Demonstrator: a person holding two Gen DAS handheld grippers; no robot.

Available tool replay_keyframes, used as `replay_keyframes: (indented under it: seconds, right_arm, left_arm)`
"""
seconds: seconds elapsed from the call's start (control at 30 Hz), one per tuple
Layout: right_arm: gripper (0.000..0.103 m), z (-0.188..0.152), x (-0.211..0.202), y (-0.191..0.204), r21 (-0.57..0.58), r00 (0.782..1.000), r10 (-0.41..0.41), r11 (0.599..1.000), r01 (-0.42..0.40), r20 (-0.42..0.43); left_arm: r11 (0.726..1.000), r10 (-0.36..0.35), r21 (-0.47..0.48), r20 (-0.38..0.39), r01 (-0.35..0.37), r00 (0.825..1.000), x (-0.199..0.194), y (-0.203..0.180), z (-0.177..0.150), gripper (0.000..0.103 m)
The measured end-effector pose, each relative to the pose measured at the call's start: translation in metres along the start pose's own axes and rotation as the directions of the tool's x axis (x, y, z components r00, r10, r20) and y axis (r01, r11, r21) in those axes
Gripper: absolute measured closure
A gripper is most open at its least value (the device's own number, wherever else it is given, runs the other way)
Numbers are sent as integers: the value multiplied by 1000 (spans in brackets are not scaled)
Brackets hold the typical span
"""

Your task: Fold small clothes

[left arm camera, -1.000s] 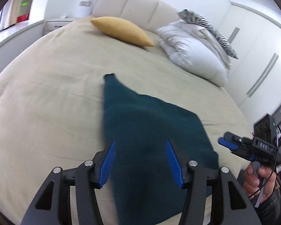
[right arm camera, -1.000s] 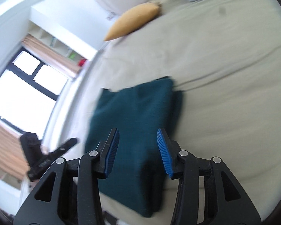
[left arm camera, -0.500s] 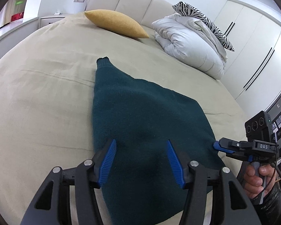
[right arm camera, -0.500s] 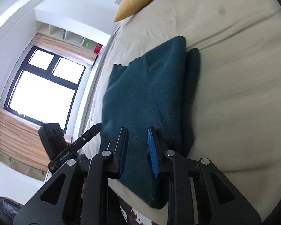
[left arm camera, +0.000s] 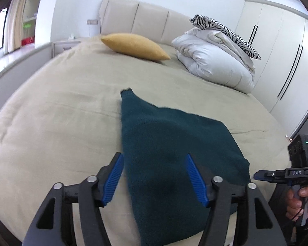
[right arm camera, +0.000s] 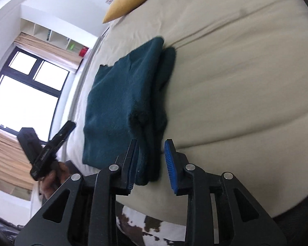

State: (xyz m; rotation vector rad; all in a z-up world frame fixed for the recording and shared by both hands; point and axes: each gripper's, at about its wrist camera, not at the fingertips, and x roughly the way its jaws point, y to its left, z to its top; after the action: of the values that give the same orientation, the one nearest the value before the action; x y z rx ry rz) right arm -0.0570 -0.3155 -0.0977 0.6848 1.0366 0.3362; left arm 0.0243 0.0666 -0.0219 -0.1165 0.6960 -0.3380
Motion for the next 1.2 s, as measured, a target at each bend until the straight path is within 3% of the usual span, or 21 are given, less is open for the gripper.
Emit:
replay_keyframes:
  seconds: [0.1, 0.13, 0.23, 0.3, 0.37, 0.47, 0.5, 0.6, 0.67, 0.77, 0.9, 0.97, 1.2]
  right_arm:
    - [71, 10, -38, 21, -75, 977, -122, 988, 137, 175]
    - [67, 13, -48, 29, -96, 964, -147, 980, 172, 223]
    - [32, 11, -75, 68, -170, 885, -209, 938, 302, 417]
    - [19, 6, -86, 94, -219, 824, -202, 906, 363, 529]
    - [3, 6, -91, 117, -241, 776, -203, 877, 415, 597]
    - [1, 1, -98, 142, -248, 714, -217, 838, 486, 665]
    - [0, 1, -101, 148, -261, 708, -214, 827, 499, 674]
    - [0, 1, -102, 158, -287, 727, -196, 827, 483, 658]
    - [0, 4, -95, 160, -283, 759, -207, 842, 460, 617]
    - [0, 16, -58, 153, -261, 824, -265, 861, 436, 501]
    - [0, 21, -20, 134, -213, 864, -331, 878, 429, 379]
    - [0, 22, -6, 130, -211, 867, -352, 873, 440, 352]
    - [0, 10, 17, 137, -266, 836, -431, 809, 525, 341]
  left_arm:
    - [995, 78, 49, 163, -87, 983, -33, -12, 12, 0]
    - [990, 103, 69, 251, -124, 962, -49, -20, 16, 0]
    - [965, 180, 107, 390, -239, 903, -77, -40, 24, 0]
    - [954, 223, 96, 409, -285, 885, -88, -48, 29, 0]
    - [943, 255, 106, 374, -314, 892, -90, -54, 35, 0]
    - [931, 294, 102, 355, -349, 887, -89, -58, 37, 0]
    - [933, 294, 98, 346, -346, 891, -89, -59, 36, 0]
    - [945, 287, 86, 238, -315, 928, -70, -56, 33, 0]
    - [951, 289, 79, 119, -299, 950, -45, -49, 27, 0]
    - [962, 270, 51, -11, -269, 963, -16, -39, 11, 0]
    - [973, 230, 3, -127, -231, 965, 7, -31, -9, 0]
    - [972, 235, 12, -145, -236, 961, 12, -31, -15, 0]
    - [968, 247, 3, -184, -250, 951, 18, -25, -18, 0]
